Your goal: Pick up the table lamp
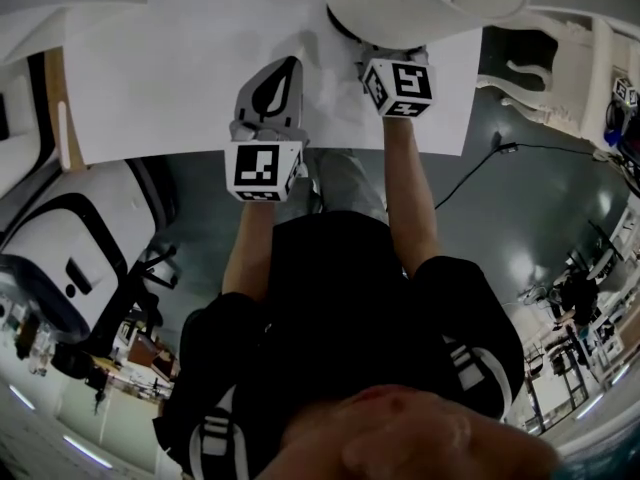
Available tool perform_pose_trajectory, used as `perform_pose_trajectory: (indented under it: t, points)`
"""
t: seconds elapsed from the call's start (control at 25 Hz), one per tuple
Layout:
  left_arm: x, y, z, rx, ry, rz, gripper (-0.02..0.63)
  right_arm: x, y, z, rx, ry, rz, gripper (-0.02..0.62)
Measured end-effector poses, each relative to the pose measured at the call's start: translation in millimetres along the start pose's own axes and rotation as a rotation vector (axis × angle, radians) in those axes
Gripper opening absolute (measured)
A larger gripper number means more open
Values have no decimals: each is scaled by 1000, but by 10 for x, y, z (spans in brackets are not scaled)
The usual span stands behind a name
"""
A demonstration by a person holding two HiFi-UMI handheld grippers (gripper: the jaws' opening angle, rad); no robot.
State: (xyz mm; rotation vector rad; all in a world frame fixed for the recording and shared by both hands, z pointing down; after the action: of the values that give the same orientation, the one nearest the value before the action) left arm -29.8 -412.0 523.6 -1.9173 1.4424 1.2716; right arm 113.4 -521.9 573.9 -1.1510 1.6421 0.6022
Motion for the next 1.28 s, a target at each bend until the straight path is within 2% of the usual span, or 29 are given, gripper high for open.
perform_pose_trajectory:
  t: [0.2, 0.28, 0.44, 0.76, 0.96, 1.28]
  points:
    - [66, -8, 56, 14, -9, -9, 9, 15, 3, -48, -19, 27, -2, 204]
    - [76, -13, 98, 19, -11, -9, 9, 19, 31, -48, -16, 49, 8, 157]
    - [59, 47, 202, 56, -31, 10, 9, 56, 53, -57, -22, 75, 9, 146]
    - [102, 187, 410, 81, -56, 12, 9, 172, 138, 45, -34, 25, 12, 120]
    - [161, 243, 494, 79, -72, 7, 9, 308, 195, 153, -34, -11, 5, 115]
    - [329, 203, 563, 53, -119, 6, 9, 600, 250, 415, -48, -36, 55, 112]
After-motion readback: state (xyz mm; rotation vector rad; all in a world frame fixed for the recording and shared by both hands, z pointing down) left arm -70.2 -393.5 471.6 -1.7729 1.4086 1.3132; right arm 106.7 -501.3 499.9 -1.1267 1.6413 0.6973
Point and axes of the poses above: the fingertips, and each gripper's own axes: z backward along the fingers, y to its left, x out of its top, the point moved 4 cm from there along z, backward along the fingers, and after that the axes turned 7 degrees about y, right-handed, at the moved point
